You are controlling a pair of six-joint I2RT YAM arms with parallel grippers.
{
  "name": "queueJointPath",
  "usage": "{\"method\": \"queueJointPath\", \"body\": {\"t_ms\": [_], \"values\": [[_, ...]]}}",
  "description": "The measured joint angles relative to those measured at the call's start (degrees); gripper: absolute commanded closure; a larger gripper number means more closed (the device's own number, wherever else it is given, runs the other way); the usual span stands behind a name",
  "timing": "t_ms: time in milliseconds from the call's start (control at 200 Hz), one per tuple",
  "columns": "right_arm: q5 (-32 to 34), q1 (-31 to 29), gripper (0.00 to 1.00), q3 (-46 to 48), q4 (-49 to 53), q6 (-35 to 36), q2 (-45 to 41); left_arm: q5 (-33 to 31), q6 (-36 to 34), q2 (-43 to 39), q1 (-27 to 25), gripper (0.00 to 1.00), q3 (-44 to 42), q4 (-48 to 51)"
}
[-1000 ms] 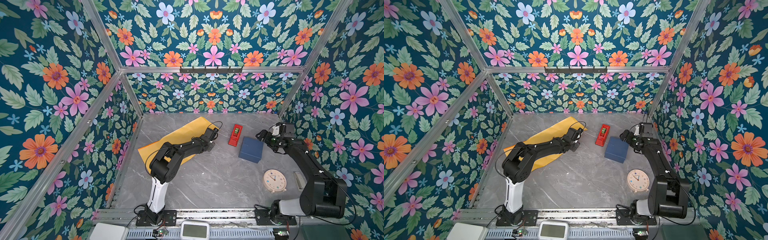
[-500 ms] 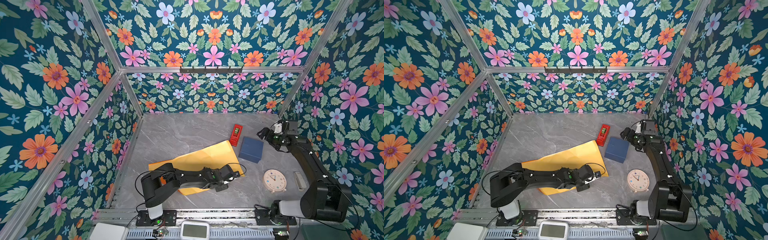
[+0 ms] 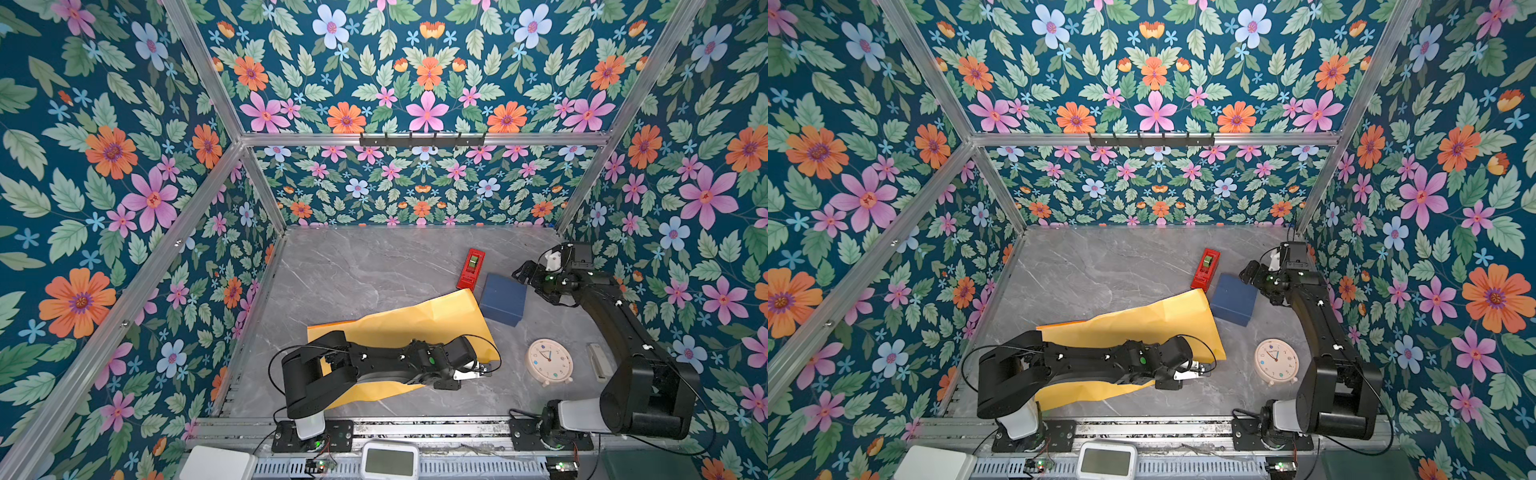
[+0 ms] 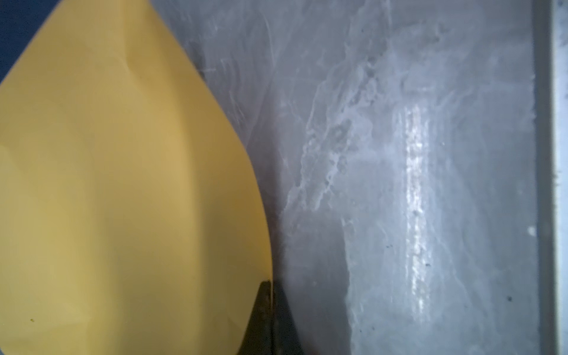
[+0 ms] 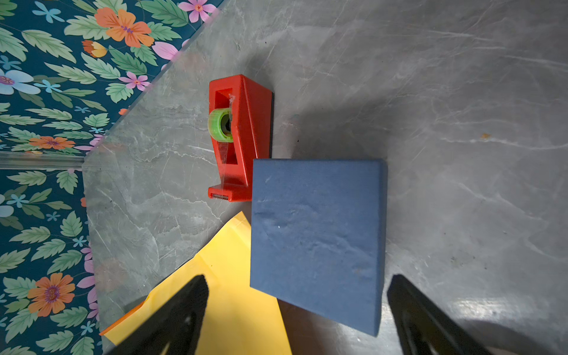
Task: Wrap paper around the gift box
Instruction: 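Drag the yellow paper toward the robot with the left gripper, then grasp the blue box with both grippers from opposite sides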
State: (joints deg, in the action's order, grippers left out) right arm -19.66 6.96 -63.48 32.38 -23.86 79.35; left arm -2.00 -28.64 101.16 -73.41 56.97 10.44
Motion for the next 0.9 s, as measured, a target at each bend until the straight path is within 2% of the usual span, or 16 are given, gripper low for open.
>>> {"method": "queueJointPath", "body": {"t_ms": [170,380,580,685,715,765,850,900], "values": [[0.39,0.0,0.07,0.22,0.57,0.22,2.08,-2.01,-2.95,-0.81,1.55,1.0,-2.49,0.68],[0.85,0.0,0.07,0.52,0.81,0.26,3.39,-2.47,-3.17,-3.43,2.51,0.67,-3.56,1.16],[2.67,0.02,0.06,1.42,0.87,0.26,4.0,-0.9,0.68,-7.21,3.34,0.49,-2.58,0.63],[3.41,0.96,0.05,1.51,0.81,0.42,5.01,2.89,5.2,-9.75,6.58,0.37,-2.6,-2.03],[3.23,1.55,0.05,1.6,0.68,0.37,5.64,4.59,7.41,-10.27,8.11,0.3,-2.6,-3.67],[2.1,2.4,0.04,1.84,0.15,0.17,6.71,9.6,11.91,-10.4,11.13,0.23,-2.6,-7.65],[0.44,2.86,0.04,2.67,-1.18,-0.15,8.07,15.26,23.28,-7.34,15.8,0.23,-0.85,-15.58],[-0.59,2.86,0.04,2.97,-1.81,-0.24,8.48,17.09,29.86,-3.65,17.51,0.26,2.45,-18.23]]}}
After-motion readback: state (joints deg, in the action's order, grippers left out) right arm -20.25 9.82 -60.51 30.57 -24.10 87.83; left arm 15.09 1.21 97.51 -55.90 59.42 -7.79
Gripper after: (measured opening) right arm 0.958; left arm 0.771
